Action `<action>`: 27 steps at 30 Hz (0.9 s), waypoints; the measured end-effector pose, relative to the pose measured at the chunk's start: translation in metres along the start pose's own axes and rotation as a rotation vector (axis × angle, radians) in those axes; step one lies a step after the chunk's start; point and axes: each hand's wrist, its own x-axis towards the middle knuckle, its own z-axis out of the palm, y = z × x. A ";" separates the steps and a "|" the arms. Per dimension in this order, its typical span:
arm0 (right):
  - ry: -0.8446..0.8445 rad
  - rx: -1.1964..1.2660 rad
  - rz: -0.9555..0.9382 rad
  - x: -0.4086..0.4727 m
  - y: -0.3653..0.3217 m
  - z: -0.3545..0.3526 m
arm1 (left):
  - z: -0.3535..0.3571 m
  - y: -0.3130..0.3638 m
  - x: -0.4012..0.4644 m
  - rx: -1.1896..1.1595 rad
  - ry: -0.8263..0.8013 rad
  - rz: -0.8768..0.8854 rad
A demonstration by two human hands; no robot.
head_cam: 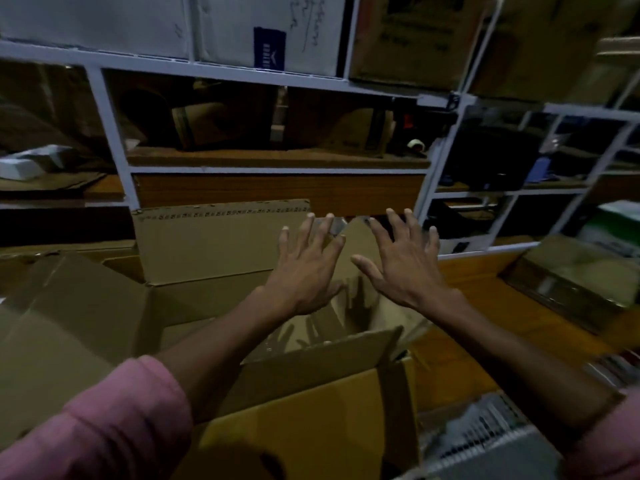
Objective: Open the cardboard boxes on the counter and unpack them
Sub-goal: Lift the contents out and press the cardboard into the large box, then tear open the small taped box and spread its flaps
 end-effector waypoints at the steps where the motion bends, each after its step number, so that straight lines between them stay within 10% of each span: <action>1: 0.007 -0.002 0.028 -0.006 0.013 -0.004 | -0.002 0.013 0.004 -0.024 0.009 0.019; 27: -0.105 0.096 0.628 -0.212 0.468 0.043 | 0.119 0.459 0.226 -0.060 -0.212 0.407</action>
